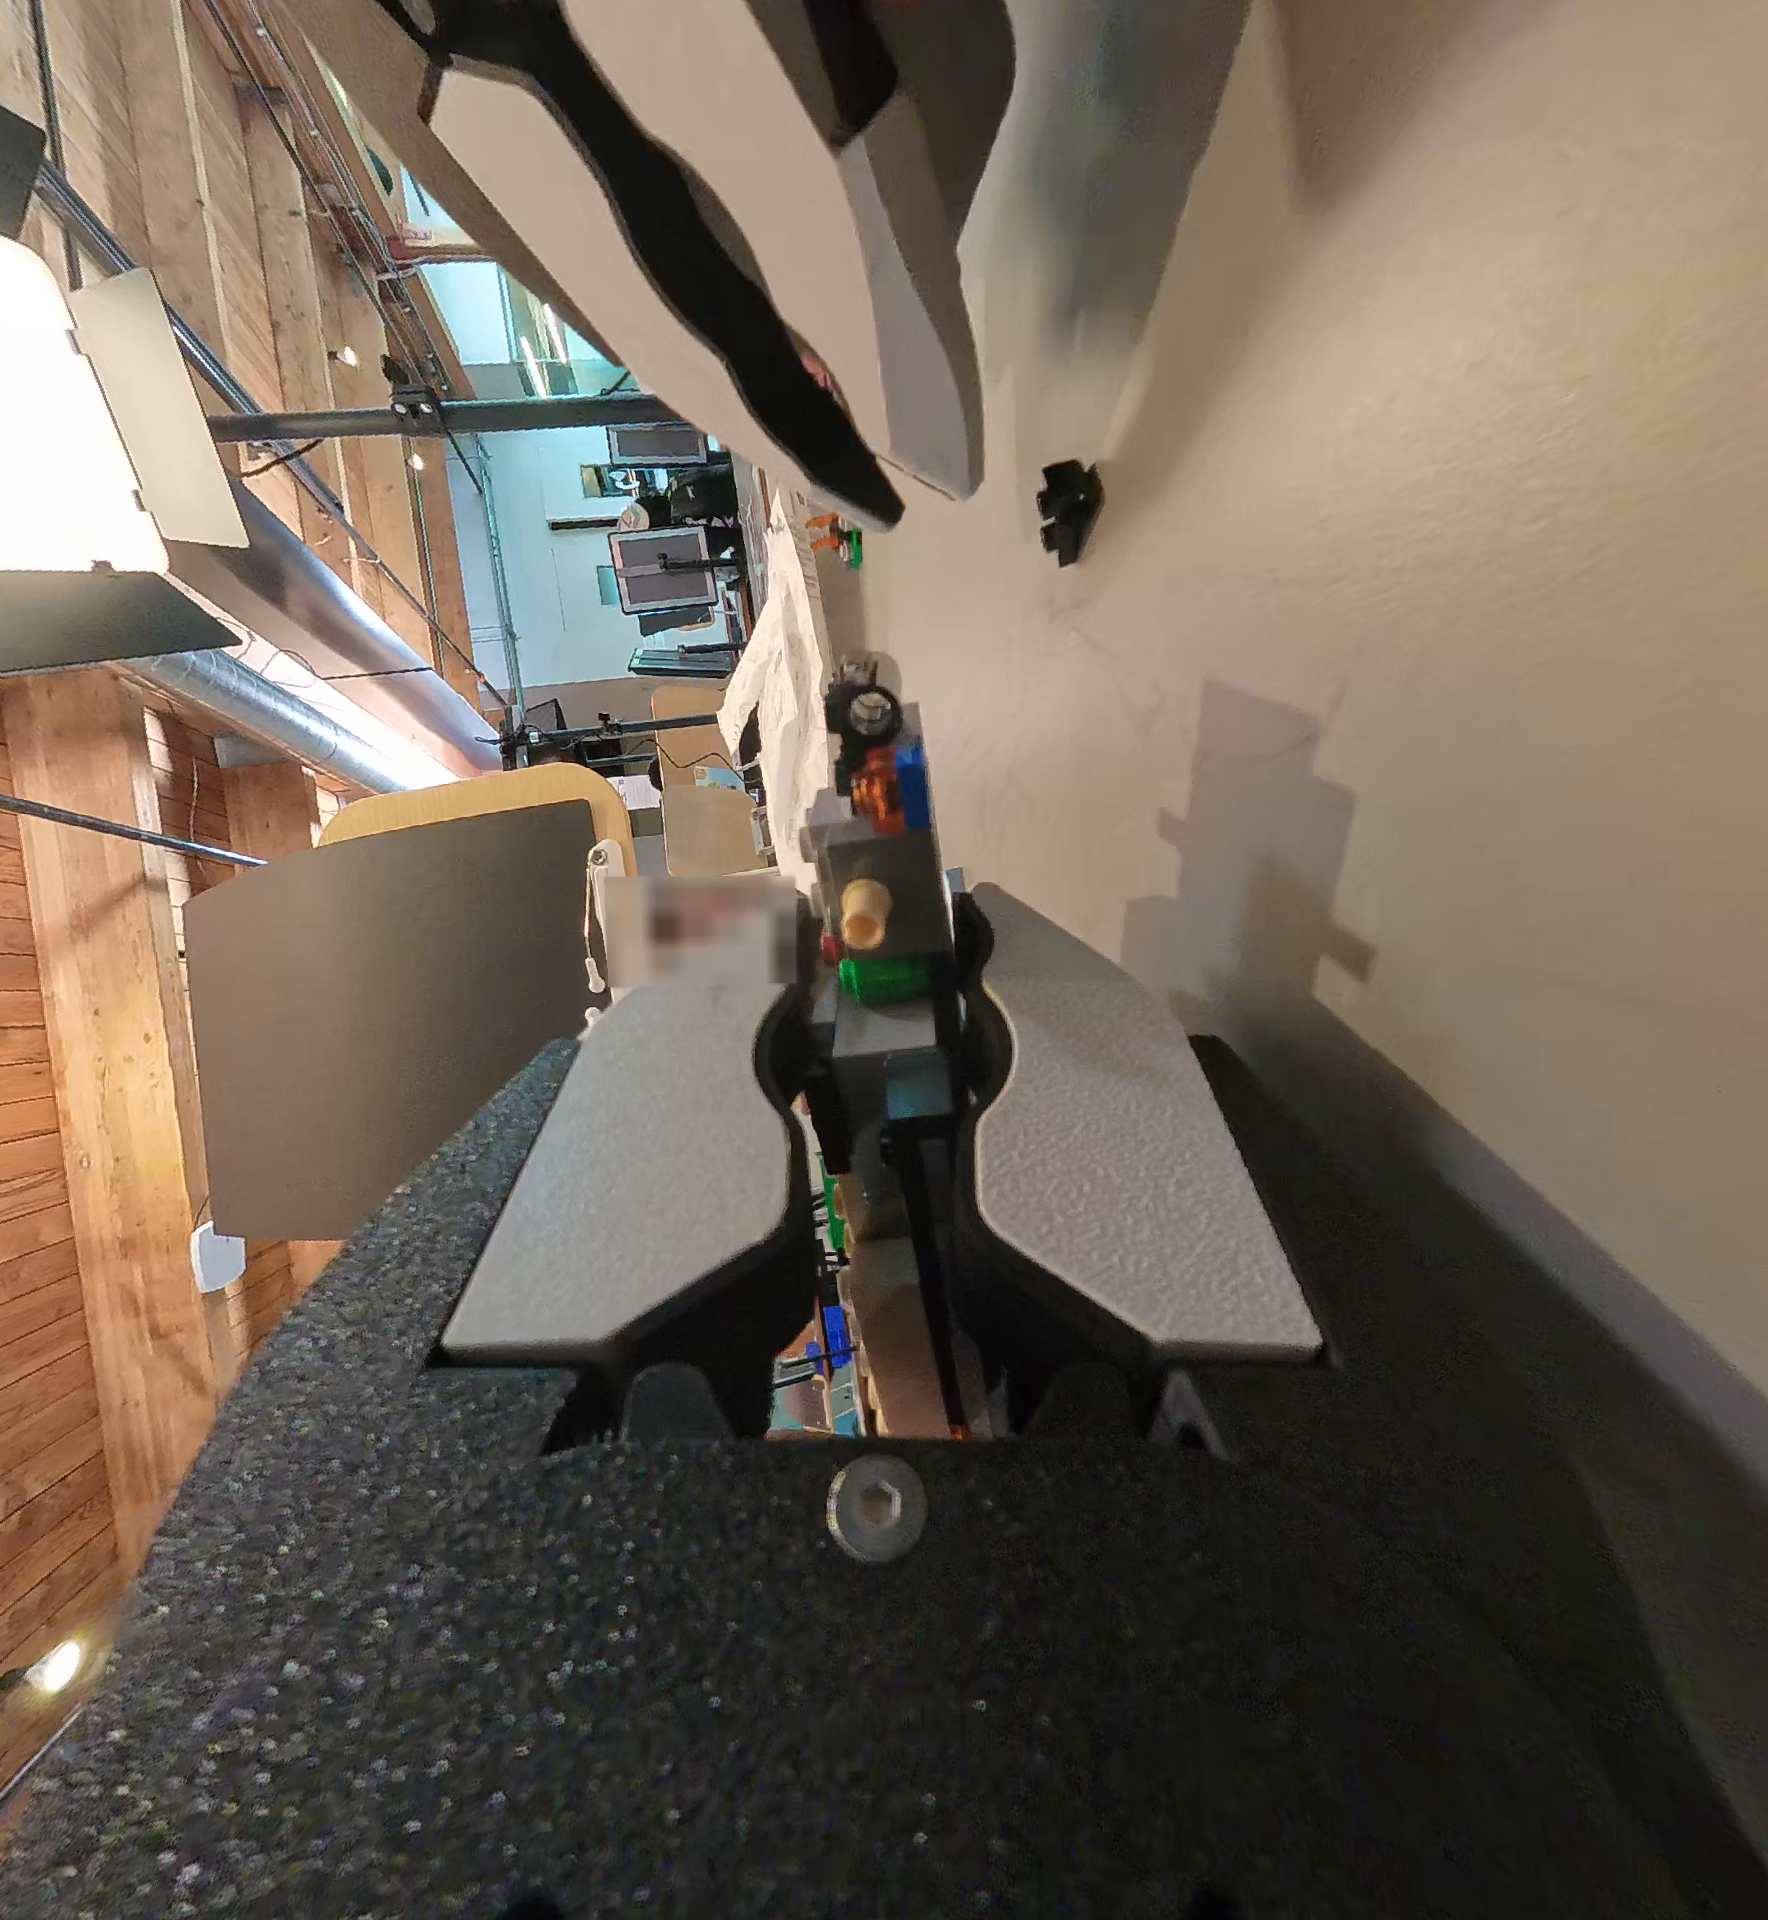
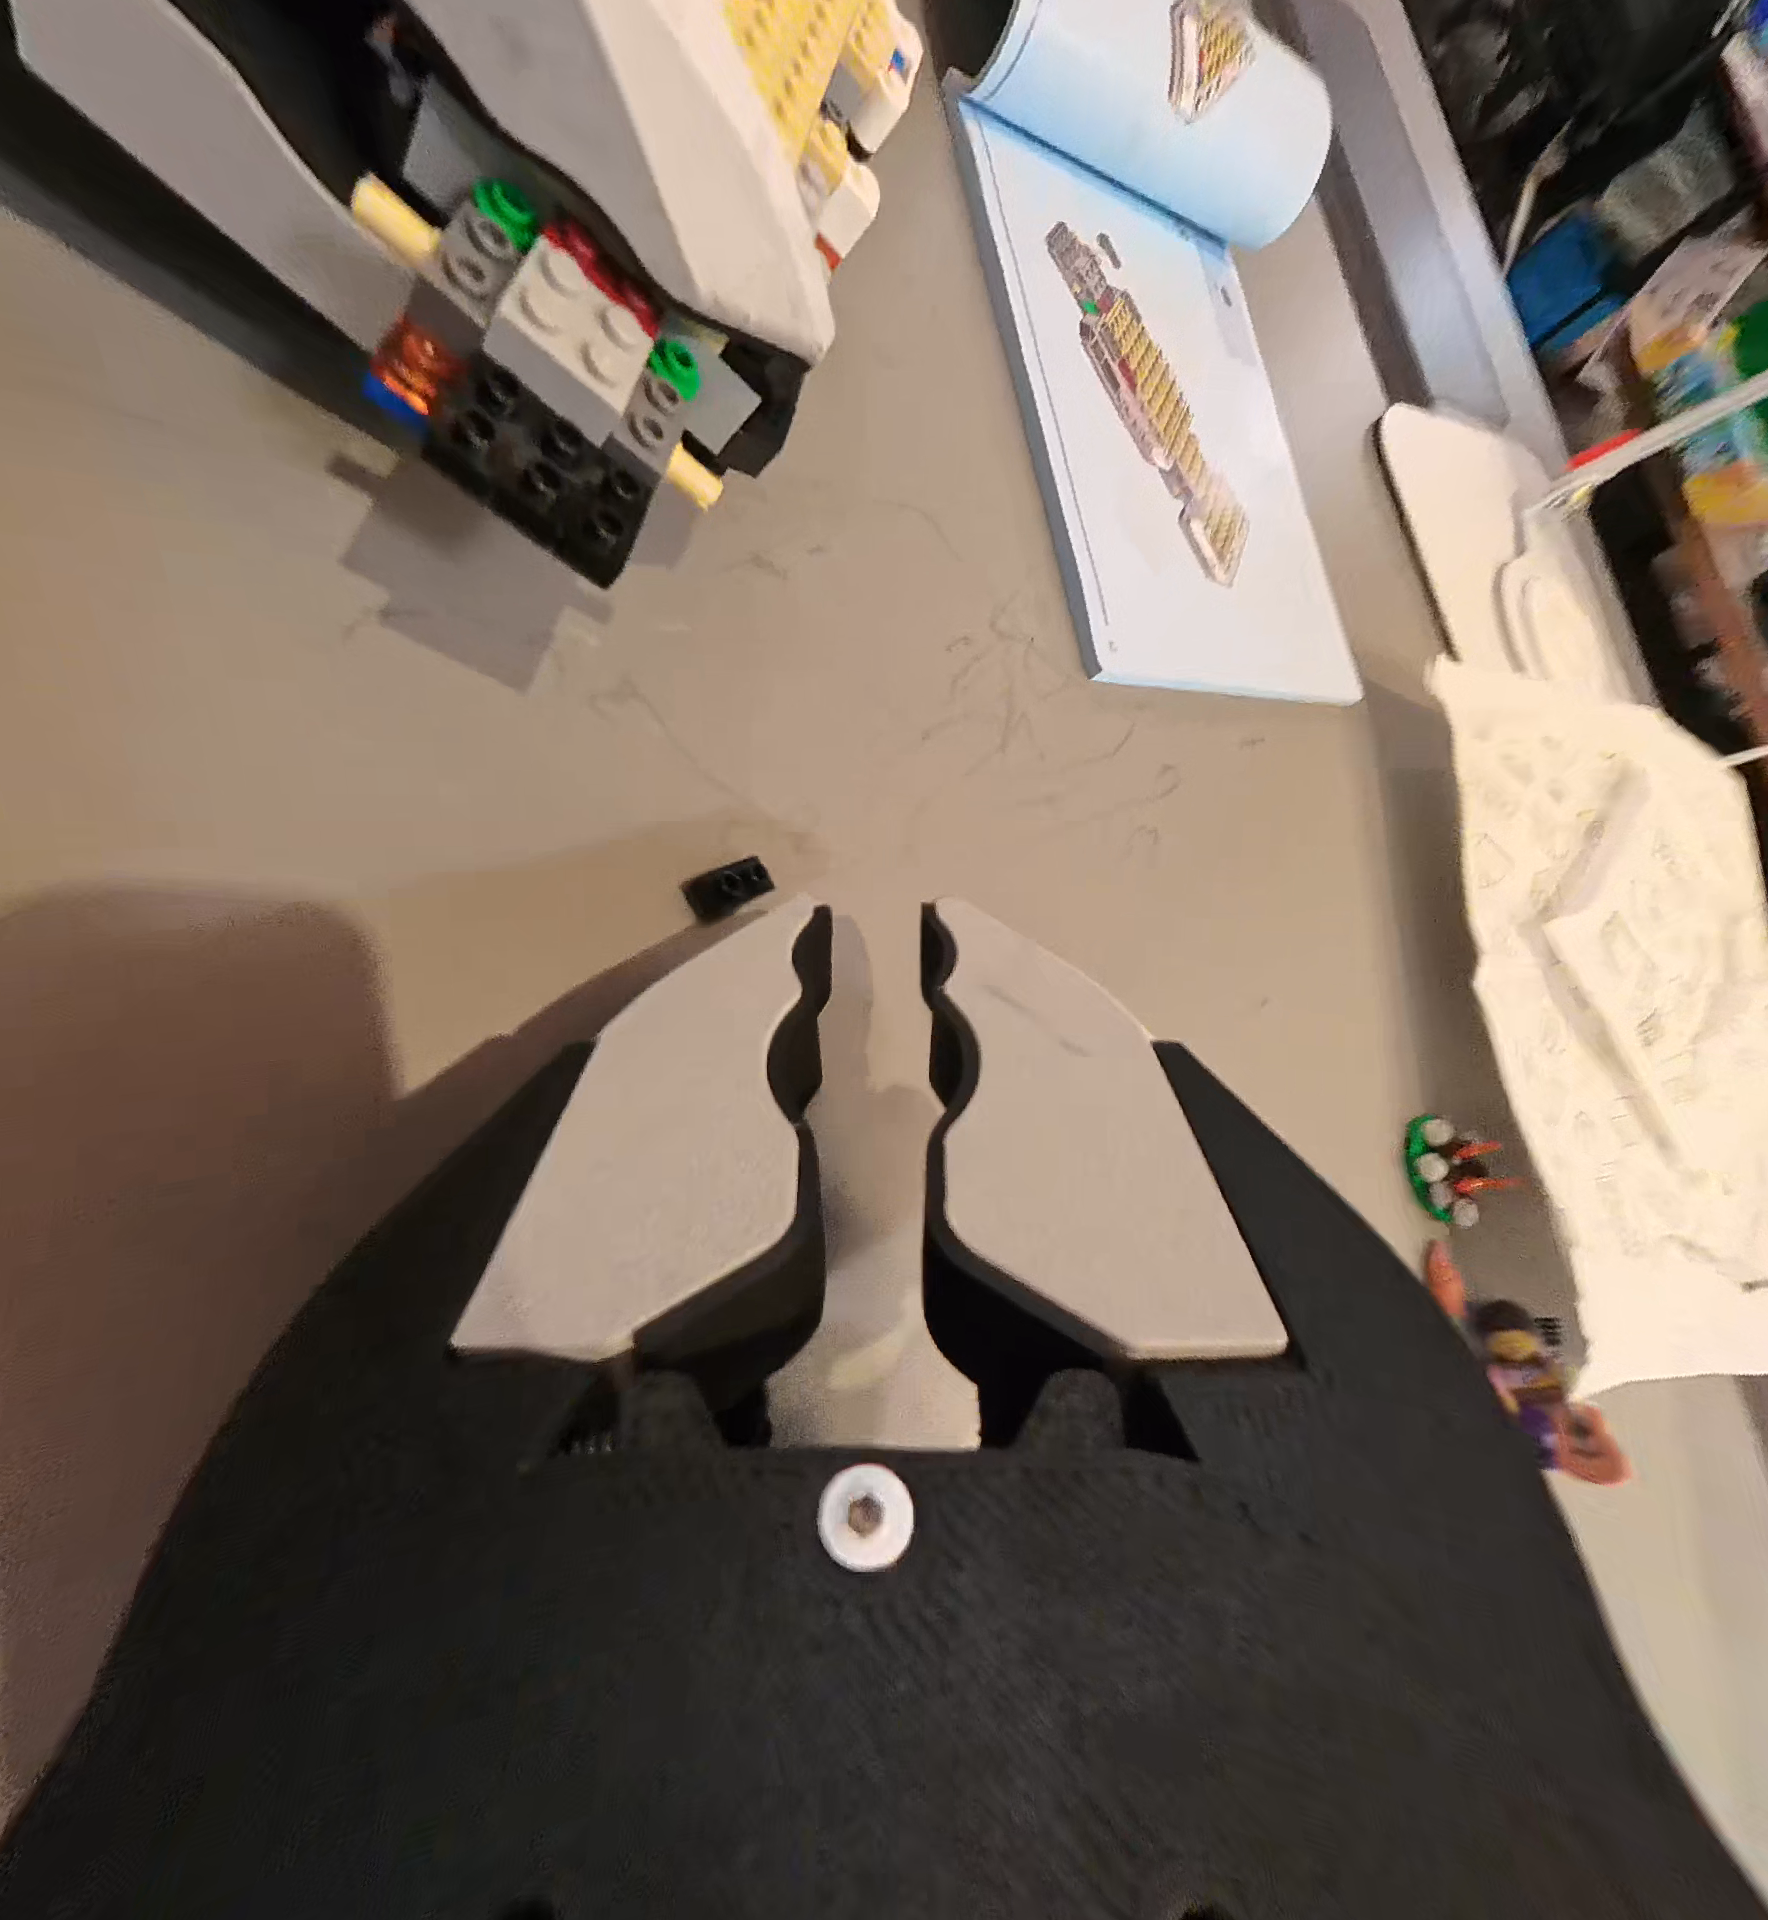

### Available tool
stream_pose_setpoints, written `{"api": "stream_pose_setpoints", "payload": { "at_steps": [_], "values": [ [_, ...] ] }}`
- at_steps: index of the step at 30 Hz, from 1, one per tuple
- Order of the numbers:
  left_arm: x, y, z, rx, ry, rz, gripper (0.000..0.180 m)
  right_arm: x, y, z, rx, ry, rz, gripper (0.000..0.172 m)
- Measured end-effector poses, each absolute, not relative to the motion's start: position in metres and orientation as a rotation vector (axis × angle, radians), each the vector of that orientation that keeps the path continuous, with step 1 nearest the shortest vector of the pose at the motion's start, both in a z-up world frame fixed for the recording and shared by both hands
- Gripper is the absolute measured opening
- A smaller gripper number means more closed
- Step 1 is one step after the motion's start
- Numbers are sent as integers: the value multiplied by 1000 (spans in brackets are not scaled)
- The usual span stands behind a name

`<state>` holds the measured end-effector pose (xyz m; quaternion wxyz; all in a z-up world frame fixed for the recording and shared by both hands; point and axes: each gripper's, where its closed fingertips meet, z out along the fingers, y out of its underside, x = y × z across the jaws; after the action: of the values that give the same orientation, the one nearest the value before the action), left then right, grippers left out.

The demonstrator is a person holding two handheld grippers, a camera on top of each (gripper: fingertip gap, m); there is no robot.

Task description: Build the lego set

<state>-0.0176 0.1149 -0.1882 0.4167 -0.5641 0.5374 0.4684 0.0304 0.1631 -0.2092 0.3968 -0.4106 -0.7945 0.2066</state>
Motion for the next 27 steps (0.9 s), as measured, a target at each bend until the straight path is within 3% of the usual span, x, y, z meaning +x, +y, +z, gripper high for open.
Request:
{"api": "stream_pose_setpoints", "payload": {
  "at_steps": [14,27],
  "values": [
    [-20,118,-189,-1433,1334,1181,26,39,137,-225,-1438,-1958,633,32],
    [-19,118,-188,-1432,1335,1170,26,34,147,-230,-1563,-1913,611,10]
  ]
}}
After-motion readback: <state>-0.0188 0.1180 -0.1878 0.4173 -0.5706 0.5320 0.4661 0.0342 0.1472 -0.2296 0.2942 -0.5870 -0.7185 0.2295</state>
